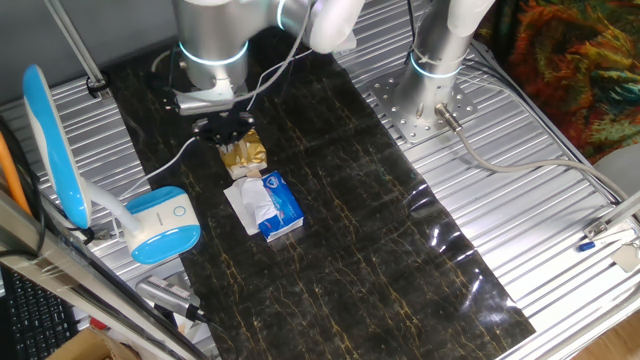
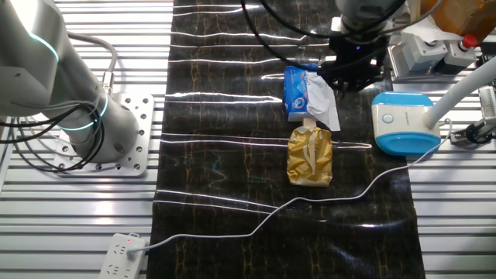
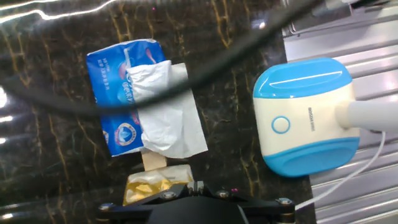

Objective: Turn on the desk lamp by pressing the button

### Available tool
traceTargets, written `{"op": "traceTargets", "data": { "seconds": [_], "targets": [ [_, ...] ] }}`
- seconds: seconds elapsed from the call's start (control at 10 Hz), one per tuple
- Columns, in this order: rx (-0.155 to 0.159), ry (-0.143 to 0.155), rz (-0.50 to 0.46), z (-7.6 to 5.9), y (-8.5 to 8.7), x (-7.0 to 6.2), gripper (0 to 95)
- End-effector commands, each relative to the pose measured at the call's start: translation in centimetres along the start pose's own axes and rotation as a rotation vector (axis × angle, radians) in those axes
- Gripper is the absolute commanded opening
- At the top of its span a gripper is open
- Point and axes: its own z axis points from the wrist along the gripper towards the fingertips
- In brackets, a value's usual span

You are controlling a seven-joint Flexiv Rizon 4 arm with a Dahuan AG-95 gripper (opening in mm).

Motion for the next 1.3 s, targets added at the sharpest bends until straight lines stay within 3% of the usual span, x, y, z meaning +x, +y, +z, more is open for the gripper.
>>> {"op": "traceTargets", "data": {
  "seconds": [0.1,0.4,0.8,1.3],
  "targets": [
    [-0.009,-0.045,-0.007,1.5,-1.0,-0.1,0.0],
    [-0.009,-0.039,-0.030,2.3,-3.8,-1.1,0.0],
    [0.008,-0.049,-0.018,4.7,-6.4,-2.3,0.0],
    [0.033,-0.052,0.004,4.7,-9.1,-3.7,0.0]
  ]
}}
